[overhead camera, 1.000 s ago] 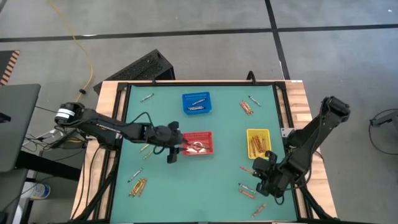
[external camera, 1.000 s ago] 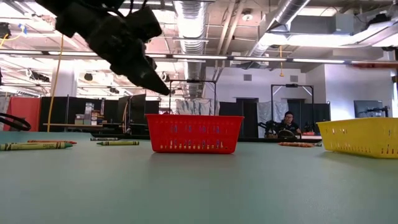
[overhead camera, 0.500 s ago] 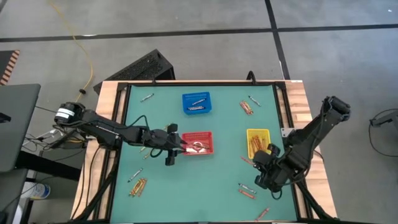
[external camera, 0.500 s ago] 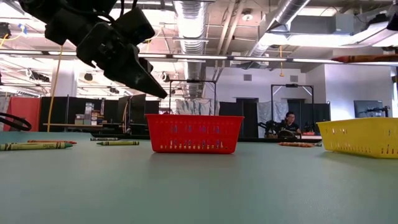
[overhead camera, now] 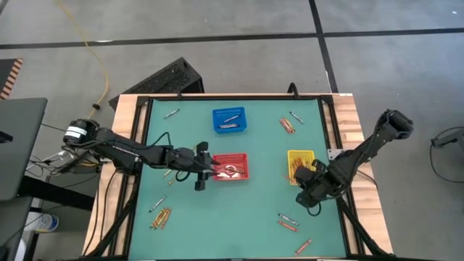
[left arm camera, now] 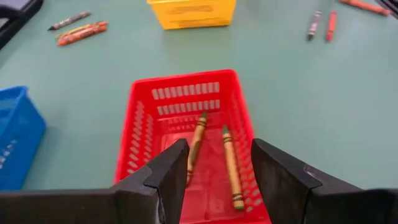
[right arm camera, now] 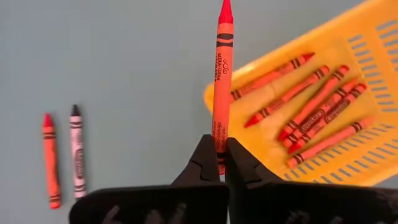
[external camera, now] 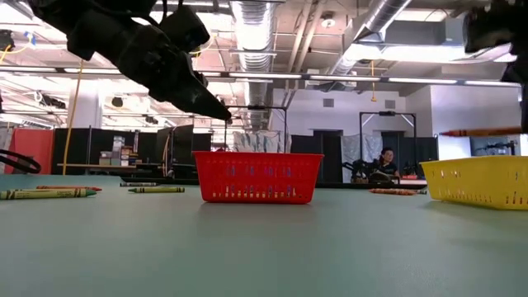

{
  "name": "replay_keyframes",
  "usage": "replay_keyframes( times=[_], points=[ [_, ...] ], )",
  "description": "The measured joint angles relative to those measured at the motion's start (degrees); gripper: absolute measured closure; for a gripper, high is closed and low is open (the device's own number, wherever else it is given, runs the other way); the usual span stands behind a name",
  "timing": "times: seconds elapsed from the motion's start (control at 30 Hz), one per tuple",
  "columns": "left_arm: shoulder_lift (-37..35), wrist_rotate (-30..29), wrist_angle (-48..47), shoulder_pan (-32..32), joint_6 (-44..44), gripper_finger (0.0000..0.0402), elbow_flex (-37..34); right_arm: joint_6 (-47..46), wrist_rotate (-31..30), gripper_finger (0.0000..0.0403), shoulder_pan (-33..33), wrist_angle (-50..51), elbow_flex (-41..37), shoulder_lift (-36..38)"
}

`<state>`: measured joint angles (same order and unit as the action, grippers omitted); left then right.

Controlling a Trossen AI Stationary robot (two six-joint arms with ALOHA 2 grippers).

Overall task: Sort crayons
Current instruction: Put the orange crayon into the yellow bin

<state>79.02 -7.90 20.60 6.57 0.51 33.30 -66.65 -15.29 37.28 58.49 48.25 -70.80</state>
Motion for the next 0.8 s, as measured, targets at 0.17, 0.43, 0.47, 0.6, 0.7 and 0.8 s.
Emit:
replay_keyframes(
  times=[0.17, 0.43, 0.47, 0.6, 0.7, 0.8],
  points=[
    [0.0, 0.0, 0.0, -2.3, -1.6, 0.0235, 0.0, 0.6, 0.1, 0.0401, -3.9, 0.8, -5.8, 3.8],
    [0.0, 0.0, 0.0, -5.0, -5.8, 0.0235, 0.0, -4.7, 0.3, 0.0392, -10.1, 2.6, -12.1, 8.8],
    [0.0, 0.0, 0.0, -5.2, -6.3, 0.0235, 0.0, -4.7, 0.3, 0.0386, -10.7, 2.4, -12.4, 9.2],
    [0.0, 0.0, 0.0, -6.5, -8.3, 0.0235, 0.0, -2.7, 0.3, 0.0350, -12.5, 2.3, -12.6, 10.4],
    [0.0, -0.1, -0.3, -7.6, -9.4, 0.0235, 0.0, 0.9, 0.4, 0.0320, -13.3, 2.3, -12.6, 11.5],
    [-1.1, 0.0, -4.0, -8.9, -12.1, 0.0235, 0.4, 3.4, 0.7, 0.0298, -13.7, 2.4, -12.6, 12.9]
  ],
)
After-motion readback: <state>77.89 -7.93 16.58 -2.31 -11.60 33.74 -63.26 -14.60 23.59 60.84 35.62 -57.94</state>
